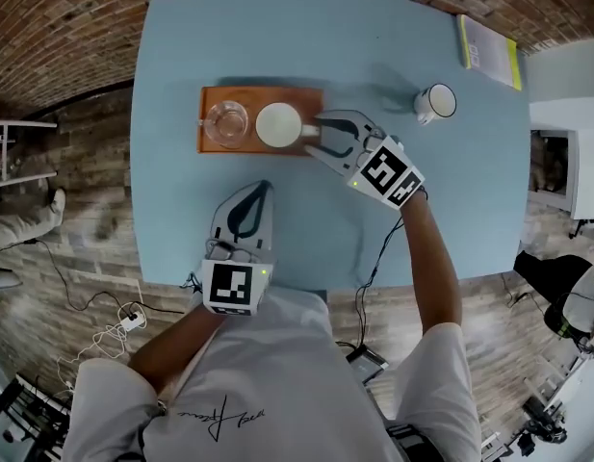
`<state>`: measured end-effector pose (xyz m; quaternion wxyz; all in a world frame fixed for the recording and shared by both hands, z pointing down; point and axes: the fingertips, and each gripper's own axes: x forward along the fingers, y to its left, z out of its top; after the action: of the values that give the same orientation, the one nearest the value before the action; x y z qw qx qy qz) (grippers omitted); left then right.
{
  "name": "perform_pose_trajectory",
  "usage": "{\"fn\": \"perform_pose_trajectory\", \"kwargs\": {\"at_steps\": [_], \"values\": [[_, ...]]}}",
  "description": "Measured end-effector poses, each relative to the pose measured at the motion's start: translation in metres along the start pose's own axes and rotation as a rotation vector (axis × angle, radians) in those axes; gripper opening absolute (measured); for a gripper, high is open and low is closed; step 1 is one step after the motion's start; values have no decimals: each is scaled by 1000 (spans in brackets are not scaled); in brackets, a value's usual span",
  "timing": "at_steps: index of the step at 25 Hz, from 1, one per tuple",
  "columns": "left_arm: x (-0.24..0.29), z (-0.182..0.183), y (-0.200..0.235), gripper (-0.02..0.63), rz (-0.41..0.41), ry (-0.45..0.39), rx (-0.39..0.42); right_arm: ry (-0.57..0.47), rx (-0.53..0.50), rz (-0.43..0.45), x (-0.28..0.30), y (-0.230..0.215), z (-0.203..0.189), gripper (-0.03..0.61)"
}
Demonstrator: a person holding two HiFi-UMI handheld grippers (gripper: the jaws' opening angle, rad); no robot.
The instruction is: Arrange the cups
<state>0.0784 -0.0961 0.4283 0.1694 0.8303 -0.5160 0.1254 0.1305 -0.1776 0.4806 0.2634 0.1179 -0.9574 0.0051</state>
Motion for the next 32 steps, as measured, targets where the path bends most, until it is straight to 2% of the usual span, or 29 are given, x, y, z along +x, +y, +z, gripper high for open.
{"fn": "perform_pose_trajectory", "kwargs": {"at_steps": [8, 12, 17, 20, 32], "values": [[8, -2, 4, 6, 22, 11, -13, 2, 4, 100, 11, 3, -4, 144], [9, -4, 4, 6, 17, 21, -1, -10, -6, 113, 14, 5, -2, 144], [10, -8, 8, 6, 24, 26, 2, -21, -6, 99, 14, 6, -3, 132], [9, -8, 9, 6, 27, 28, -3, -38, 7, 85, 12, 8, -2, 77], [5, -9, 9, 6, 29, 29, -10, -71, 41, -21, 6, 12, -1, 64]]}}
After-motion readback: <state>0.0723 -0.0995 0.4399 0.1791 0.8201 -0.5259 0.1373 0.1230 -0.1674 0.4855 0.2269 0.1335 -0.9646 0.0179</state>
